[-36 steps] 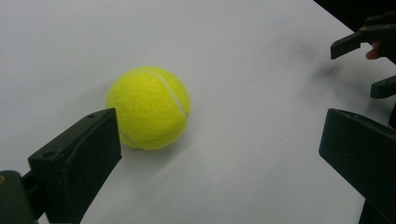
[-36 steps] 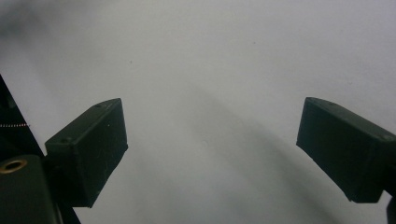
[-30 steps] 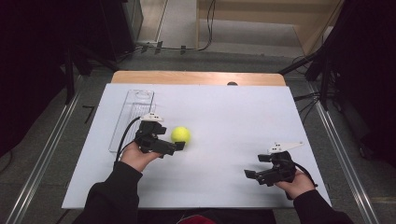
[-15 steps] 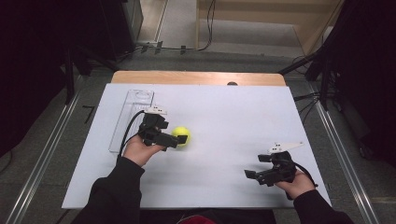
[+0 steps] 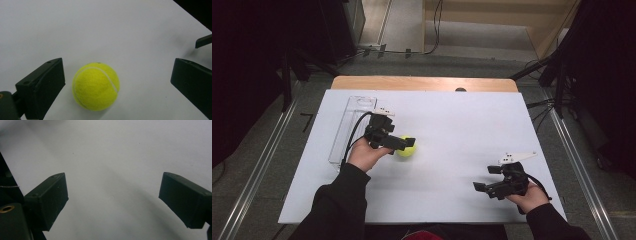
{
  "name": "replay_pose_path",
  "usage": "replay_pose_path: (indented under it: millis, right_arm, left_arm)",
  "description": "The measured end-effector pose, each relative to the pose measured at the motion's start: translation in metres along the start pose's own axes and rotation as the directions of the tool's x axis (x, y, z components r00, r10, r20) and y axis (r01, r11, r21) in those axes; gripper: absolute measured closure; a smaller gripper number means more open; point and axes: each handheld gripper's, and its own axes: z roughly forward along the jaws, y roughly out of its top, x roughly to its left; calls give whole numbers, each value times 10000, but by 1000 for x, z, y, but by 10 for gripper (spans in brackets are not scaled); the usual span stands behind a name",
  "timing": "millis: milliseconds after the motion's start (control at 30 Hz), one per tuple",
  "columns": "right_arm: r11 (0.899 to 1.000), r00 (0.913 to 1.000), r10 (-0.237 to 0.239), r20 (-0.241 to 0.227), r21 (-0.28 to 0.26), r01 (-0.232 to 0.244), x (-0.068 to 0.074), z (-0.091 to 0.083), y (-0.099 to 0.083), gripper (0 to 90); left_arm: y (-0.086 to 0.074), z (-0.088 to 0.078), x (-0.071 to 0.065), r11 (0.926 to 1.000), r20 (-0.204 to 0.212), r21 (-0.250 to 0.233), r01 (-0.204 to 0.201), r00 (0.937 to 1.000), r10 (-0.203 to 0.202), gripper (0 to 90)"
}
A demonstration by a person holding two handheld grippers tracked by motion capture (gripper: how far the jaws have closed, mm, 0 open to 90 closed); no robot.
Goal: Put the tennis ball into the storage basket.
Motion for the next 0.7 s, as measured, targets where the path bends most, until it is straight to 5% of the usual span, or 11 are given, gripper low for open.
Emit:
replay_pose_path:
  millis: [700]
  right_arm:
    - [10000,10000,11,-25,7,-11,1,0,0,68]
  left_arm:
    - [9,15,8,10000,-407,-25,-66,9991,65,14]
